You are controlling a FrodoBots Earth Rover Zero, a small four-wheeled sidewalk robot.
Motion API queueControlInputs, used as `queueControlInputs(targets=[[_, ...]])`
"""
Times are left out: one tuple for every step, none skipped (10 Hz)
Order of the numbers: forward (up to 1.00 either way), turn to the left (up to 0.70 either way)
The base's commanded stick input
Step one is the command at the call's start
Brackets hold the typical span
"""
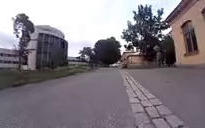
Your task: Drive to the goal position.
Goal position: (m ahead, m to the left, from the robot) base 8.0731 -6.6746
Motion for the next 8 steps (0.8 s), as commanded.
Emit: queueControlInputs(targets=[[0.45, -0.27], [0.45, -0.27], [0.45, -0.27], [0.45, -0.27], [0.45, -0.27], [0.45, -0.27], [0.45, -0.27], [0.45, -0.27]])
